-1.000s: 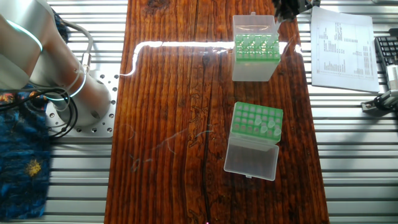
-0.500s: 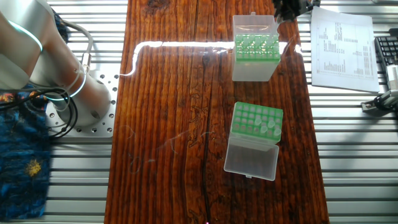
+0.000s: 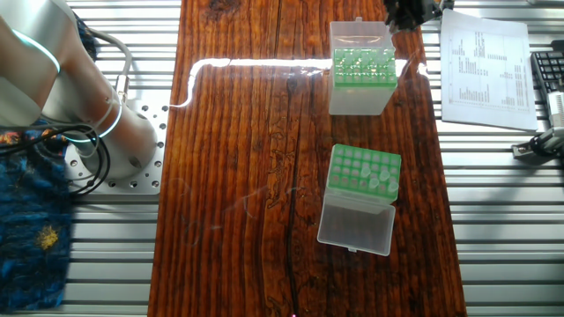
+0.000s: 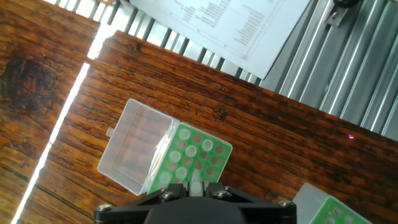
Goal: Transfer all large pipette tips from one holder to another
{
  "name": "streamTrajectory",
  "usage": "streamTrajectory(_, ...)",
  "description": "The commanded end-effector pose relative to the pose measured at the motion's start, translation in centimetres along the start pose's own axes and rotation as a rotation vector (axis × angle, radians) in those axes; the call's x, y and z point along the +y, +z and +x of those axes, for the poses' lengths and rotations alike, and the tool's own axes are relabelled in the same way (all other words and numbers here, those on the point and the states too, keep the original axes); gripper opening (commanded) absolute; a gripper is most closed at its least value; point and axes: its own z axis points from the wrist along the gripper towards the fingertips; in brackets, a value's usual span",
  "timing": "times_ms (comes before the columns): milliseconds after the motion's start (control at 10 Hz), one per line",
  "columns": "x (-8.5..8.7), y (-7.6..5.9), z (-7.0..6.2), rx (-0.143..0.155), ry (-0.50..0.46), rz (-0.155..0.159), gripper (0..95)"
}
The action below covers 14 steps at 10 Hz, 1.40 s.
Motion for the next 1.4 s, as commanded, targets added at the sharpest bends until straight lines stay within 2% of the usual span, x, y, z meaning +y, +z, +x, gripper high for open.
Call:
streamTrajectory(100,0.1,0.0,0.3,0.0,0.003,0.001,0.0)
streamTrajectory(900,0.0,1.3,0.6,-0.003,-0.005,0.01,0.0)
streamTrajectory(1000,-0.1,1.4,0.7,-0.003,-0.01,0.009,19.0)
streamTrajectory(1400,-0.1,1.4,0.8,-0.001,-0.013,0.012,19.0)
